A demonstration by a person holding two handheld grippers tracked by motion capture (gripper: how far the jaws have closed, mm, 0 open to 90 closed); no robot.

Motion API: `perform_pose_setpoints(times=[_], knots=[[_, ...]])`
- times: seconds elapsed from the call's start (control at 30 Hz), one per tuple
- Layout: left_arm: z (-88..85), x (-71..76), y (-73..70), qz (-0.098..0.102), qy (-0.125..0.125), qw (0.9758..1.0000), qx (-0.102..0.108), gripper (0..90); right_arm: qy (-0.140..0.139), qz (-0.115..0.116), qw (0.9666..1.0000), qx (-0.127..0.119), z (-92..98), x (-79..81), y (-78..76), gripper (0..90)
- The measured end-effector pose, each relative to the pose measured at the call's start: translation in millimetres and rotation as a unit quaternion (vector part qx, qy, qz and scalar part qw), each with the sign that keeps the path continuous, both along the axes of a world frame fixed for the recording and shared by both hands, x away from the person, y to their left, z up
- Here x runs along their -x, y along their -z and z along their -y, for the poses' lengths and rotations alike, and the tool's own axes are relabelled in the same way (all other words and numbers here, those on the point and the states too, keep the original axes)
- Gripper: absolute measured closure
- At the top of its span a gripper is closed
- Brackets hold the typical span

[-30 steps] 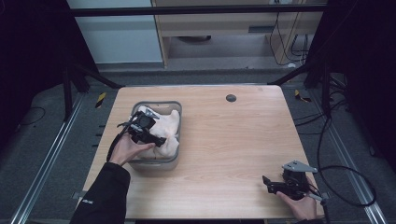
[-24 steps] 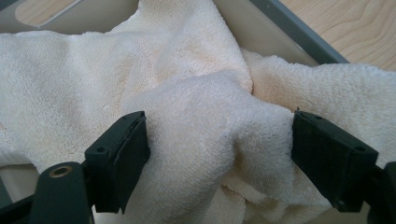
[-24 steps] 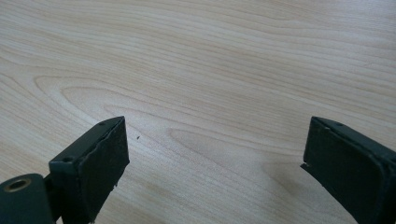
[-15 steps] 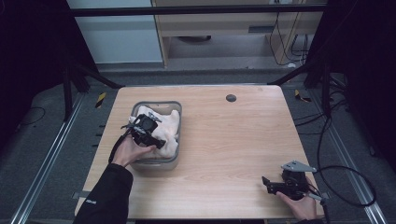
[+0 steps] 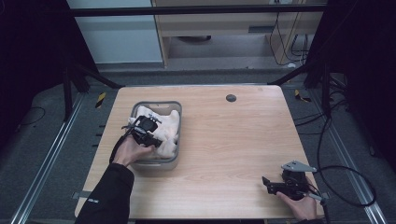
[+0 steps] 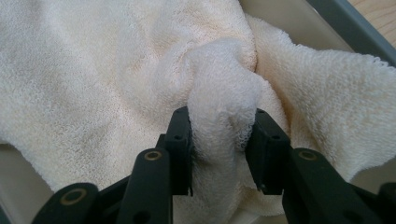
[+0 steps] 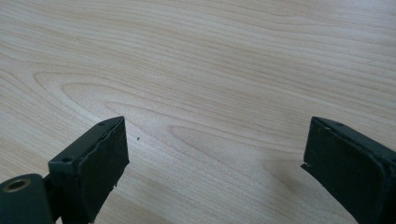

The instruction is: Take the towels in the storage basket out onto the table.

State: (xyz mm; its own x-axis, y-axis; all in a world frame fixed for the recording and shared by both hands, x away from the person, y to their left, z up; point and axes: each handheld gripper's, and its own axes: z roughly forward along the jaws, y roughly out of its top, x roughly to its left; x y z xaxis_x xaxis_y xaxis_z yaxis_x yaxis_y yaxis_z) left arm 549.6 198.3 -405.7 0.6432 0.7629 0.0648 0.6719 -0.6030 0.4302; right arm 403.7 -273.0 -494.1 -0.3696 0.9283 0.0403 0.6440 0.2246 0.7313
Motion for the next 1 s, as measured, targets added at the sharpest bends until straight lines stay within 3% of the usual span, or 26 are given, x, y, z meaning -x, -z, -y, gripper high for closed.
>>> perform_pose_setpoints(times=[0.1, 0.3, 0.63, 0.67, 1.0], knots=[[-1.5, 1.0, -1.5, 0.002, 0.000, 1.0000, 0.003, 67.2, 0.000, 0.000, 1.0000, 0.000, 0.1, 0.0, -0.1, 6.6], [-6.2, 7.0, -12.3, 0.026, -0.003, 0.9993, 0.026, 69.9, -0.002, 0.000, 1.0000, -0.001, 0.2, -0.1, -0.1, 6.6], [-7.3, 16.6, -46.3, 0.065, 0.004, 0.9972, 0.037, 71.0, -0.002, 0.001, 1.0000, 0.000, 0.6, -0.1, -0.3, 6.6], [-7.6, 19.0, -54.8, 0.073, 0.007, 0.9965, 0.040, 71.0, -0.002, 0.000, 1.0000, -0.001, 0.5, 0.1, -0.5, 6.6], [-17.7, 25.6, -84.7, 0.099, 0.002, 0.9935, 0.056, 71.4, -0.002, 0.001, 1.0000, 0.000, 0.7, -0.1, -0.4, 6.6]])
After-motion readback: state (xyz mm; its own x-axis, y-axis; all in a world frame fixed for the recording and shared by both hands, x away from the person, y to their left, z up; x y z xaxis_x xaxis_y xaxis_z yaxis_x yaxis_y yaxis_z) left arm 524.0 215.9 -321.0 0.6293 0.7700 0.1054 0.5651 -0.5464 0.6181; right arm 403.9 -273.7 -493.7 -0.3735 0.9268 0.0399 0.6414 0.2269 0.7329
